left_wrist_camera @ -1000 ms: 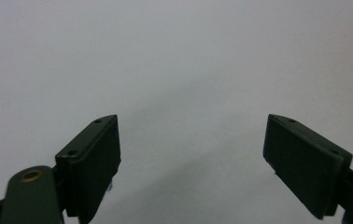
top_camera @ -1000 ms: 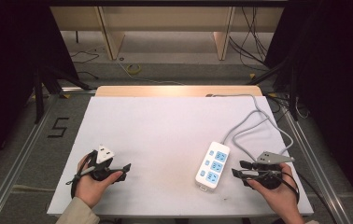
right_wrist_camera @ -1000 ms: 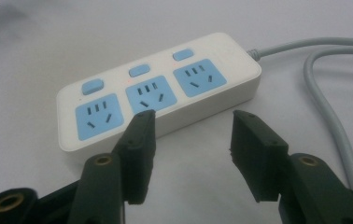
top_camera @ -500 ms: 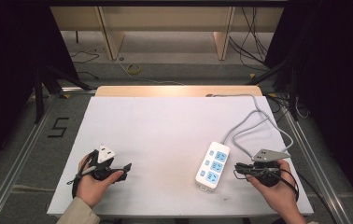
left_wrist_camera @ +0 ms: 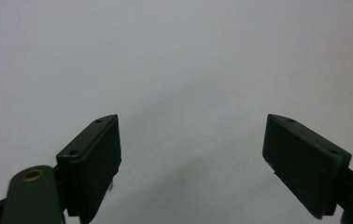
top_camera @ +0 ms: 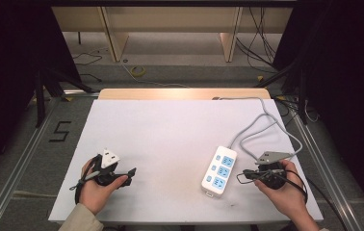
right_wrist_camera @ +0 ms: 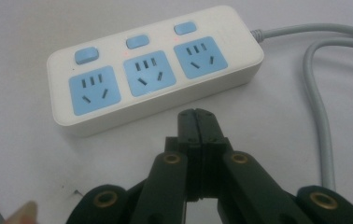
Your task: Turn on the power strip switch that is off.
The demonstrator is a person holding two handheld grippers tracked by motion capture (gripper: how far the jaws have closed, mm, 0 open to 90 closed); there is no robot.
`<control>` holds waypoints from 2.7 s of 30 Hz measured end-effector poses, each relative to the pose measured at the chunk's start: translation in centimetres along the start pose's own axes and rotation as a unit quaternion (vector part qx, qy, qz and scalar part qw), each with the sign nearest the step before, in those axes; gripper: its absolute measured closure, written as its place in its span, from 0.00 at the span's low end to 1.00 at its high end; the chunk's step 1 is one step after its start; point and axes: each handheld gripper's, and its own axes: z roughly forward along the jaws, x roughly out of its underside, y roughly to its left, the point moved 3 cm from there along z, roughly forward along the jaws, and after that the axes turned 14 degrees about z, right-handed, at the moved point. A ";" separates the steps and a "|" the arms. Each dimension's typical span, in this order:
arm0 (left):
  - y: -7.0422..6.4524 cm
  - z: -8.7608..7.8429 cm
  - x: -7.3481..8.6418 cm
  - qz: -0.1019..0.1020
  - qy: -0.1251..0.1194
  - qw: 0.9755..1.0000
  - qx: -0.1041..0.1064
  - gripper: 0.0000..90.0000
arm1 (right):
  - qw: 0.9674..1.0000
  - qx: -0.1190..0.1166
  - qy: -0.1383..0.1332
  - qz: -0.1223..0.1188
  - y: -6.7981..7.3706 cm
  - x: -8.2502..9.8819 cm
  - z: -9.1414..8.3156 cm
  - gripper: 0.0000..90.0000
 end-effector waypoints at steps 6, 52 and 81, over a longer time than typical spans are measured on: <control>0.0 0.0 0.0 0.003 0.001 1.000 -0.001 0.22 | 1.000 -0.002 0.016 -0.002 0.1 -0.4 0.1 1.00; 0.1 -0.1 -0.1 0.007 -0.003 1.000 -0.011 0.22 | 0.995 -0.019 0.092 -0.027 2.9 -3.7 1.3 1.00; 0.1 -0.2 -0.1 0.007 -0.005 1.000 -0.013 0.22 | 0.990 -0.031 0.123 -0.056 4.8 -4.8 2.1 1.00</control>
